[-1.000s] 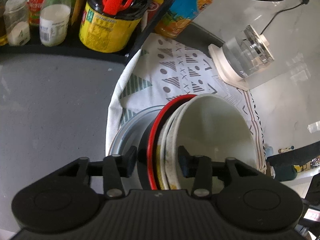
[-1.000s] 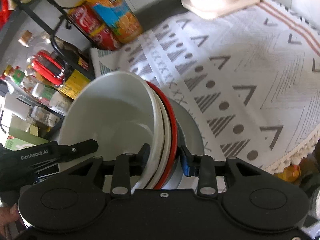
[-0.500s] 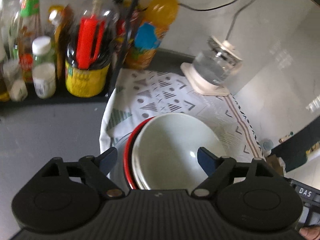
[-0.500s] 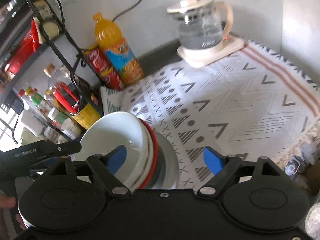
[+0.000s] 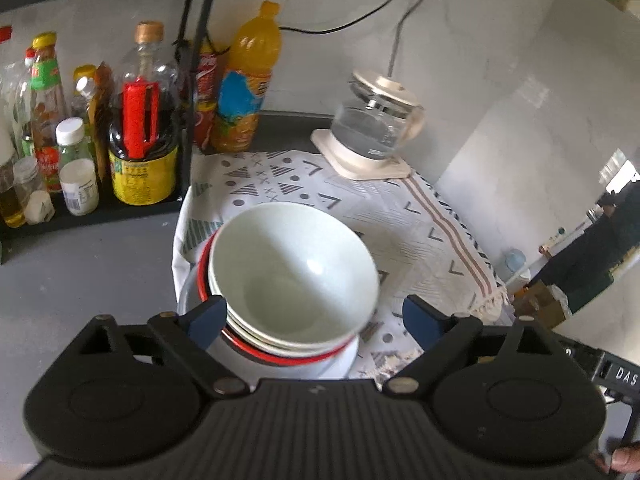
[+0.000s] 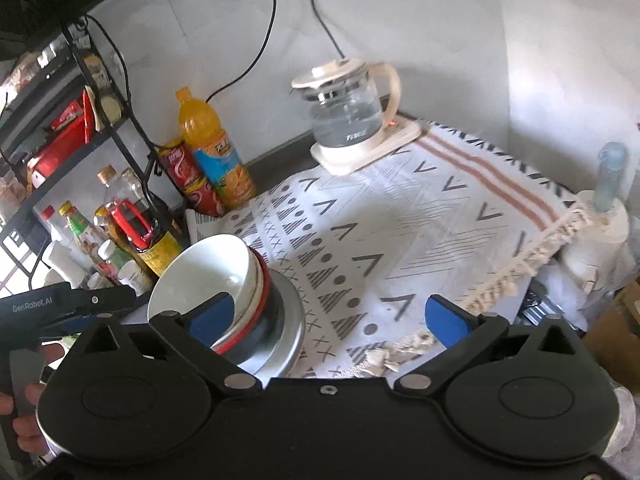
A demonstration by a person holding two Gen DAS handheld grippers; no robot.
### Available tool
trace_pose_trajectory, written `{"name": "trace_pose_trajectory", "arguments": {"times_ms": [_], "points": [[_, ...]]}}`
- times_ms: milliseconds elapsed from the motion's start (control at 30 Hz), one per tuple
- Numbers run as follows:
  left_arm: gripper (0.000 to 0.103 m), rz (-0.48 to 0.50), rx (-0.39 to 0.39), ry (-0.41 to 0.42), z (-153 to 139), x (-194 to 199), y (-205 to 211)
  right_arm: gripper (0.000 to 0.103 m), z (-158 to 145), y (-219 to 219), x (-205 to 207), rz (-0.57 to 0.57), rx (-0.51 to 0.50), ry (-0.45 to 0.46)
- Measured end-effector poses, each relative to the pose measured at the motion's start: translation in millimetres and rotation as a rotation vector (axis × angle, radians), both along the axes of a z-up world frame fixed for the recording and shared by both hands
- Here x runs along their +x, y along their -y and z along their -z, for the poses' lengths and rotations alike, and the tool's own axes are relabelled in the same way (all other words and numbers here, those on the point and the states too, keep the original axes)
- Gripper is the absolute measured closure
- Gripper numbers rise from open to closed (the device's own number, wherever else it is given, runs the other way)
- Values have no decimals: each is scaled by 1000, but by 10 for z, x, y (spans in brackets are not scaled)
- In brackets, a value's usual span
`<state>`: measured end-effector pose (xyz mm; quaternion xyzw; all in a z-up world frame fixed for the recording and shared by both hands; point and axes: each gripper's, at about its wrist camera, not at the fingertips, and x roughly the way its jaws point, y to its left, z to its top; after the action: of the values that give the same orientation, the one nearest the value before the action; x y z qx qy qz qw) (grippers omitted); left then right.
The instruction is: Organize plates and bowls
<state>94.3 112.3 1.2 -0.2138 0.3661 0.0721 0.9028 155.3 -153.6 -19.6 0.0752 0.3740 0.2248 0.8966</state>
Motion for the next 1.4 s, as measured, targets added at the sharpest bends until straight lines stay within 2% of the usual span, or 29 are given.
{"name": "trace_pose_trajectory", "arguments": {"times_ms": [367,1033,1400], "points": [[0,58,91,38,-133,-370,405,0,-128,190,-408,2,-43,39],[0,100,124,74,-198,-904,701,0,-156,392,-1058,4,-83,87],[0,113,142,82,-177,-1054,765,0,-181,521,-1177,34,-80,98]]}}
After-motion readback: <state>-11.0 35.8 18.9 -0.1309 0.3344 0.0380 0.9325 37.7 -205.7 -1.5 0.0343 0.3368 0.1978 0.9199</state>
